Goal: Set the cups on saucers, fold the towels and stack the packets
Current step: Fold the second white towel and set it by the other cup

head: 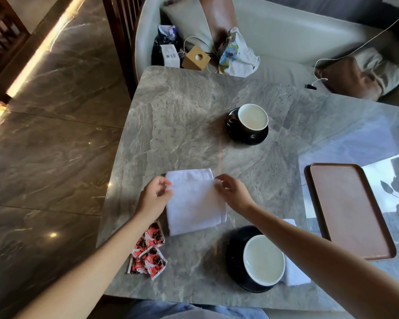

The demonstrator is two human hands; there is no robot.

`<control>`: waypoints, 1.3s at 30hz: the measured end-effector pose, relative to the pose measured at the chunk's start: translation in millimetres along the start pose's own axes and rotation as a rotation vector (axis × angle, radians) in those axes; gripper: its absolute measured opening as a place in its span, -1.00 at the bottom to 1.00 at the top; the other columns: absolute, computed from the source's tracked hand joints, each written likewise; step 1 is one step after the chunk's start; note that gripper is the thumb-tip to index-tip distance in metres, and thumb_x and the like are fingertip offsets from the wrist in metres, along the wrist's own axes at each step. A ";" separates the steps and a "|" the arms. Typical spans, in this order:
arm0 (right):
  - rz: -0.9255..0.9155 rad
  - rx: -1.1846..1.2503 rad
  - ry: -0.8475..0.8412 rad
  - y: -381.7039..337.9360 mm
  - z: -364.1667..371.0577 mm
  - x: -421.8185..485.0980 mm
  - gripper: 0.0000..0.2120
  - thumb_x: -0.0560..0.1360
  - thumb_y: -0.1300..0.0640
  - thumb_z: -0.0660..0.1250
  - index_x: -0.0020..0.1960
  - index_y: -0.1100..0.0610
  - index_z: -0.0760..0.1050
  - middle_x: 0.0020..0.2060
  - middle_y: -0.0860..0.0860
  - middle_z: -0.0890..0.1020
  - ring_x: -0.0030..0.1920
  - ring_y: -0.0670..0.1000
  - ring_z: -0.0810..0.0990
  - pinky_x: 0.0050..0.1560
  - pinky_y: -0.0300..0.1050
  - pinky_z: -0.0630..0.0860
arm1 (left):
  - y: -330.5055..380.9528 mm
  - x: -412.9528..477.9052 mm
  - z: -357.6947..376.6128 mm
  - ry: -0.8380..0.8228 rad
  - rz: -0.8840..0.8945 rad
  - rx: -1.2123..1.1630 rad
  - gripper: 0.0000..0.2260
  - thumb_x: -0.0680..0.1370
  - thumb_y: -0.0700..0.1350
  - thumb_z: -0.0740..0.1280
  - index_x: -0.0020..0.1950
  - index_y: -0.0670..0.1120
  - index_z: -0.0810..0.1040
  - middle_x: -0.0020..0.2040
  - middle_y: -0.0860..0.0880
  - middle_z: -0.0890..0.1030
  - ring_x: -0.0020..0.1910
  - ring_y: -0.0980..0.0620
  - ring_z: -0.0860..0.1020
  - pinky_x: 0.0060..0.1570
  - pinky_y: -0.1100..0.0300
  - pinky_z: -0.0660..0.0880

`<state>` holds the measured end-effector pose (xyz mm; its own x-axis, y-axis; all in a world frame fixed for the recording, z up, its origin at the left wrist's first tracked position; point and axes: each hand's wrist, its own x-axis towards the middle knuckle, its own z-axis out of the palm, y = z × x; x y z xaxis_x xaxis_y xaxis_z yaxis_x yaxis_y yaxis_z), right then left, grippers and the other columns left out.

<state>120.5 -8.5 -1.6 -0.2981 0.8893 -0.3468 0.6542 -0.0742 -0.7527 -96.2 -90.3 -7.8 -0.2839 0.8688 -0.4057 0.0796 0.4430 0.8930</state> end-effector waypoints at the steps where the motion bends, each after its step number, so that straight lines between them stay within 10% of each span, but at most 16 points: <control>1: 0.016 0.017 0.040 -2.3 1.8 6.6 -0.86 0.54 0.15 0.25 0.05 0.11 0.54 -0.11 0.00 0.64 -0.12 -0.05 0.60 -0.23 -0.34 0.46 | 0.6 10.9 1.5 0.031 0.008 -0.011 -0.88 0.48 -0.33 0.30 -0.07 -0.13 0.46 -0.25 -0.09 0.53 -0.25 -0.02 0.43 -0.15 0.15 0.33; 19: 0.149 -0.341 0.147 -2.4 25.0 64.5 -0.84 0.50 0.00 0.23 0.01 0.00 0.52 -0.13 -0.03 0.67 -0.19 0.04 0.57 -0.30 -0.18 0.34 | -40.2 72.0 8.2 0.225 -0.090 0.175 -0.75 0.45 -0.25 0.29 -0.28 0.07 0.36 -0.29 0.08 0.46 -0.25 -0.05 0.46 -0.11 -0.08 0.47; 24: 0.157 -0.340 0.109 -0.7 25.8 66.6 -0.87 0.47 0.00 0.24 -0.02 -0.01 0.47 -0.15 -0.05 0.63 -0.16 0.07 0.61 -0.32 -0.16 0.37 | -20.9 61.1 11.2 0.217 -0.043 0.261 -0.94 0.48 -0.23 0.28 -0.12 -0.11 0.41 -0.21 -0.01 0.49 -0.16 -0.21 0.52 -0.11 -0.12 0.49; 29: -0.150 -0.593 0.217 -7.7 20.5 48.1 -0.60 0.47 0.03 0.28 0.29 0.06 0.34 0.18 0.01 0.48 0.12 0.05 0.50 -0.04 -0.03 0.49 | -2.0 26.6 14.3 0.209 0.315 0.678 -0.66 0.43 -0.23 0.36 0.18 -0.19 0.41 0.05 -0.19 0.49 -0.01 -0.19 0.50 -0.05 -0.07 0.46; 34: -0.503 -0.642 0.073 -17.3 44.6 19.1 -0.50 0.45 0.16 0.26 0.38 0.18 0.35 0.32 0.11 0.47 0.28 0.13 0.42 0.31 0.10 0.36 | -14.9 -2.6 33.3 -0.008 0.516 1.102 -0.46 0.34 -0.11 0.48 0.28 -0.20 0.47 0.22 -0.18 0.57 0.25 -0.17 0.52 0.26 -0.17 0.42; 39: -0.416 -0.629 -0.184 -6.8 77.7 11.6 -0.48 0.57 0.12 -0.05 0.52 0.18 0.06 0.53 0.08 0.12 0.54 0.07 0.01 0.50 -0.08 -0.24 | -26.7 0.9 48.2 -0.111 0.394 1.323 -0.47 0.38 0.01 0.29 0.30 -0.22 0.49 0.32 -0.18 0.51 0.32 -0.10 0.47 0.22 -0.19 0.45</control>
<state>58.5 -32.7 -43.9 -0.6804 0.6946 -0.2335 0.7182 0.5688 -0.4007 -52.5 -90.7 -41.4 0.0403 0.9697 -0.2411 0.9915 -0.0090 0.1295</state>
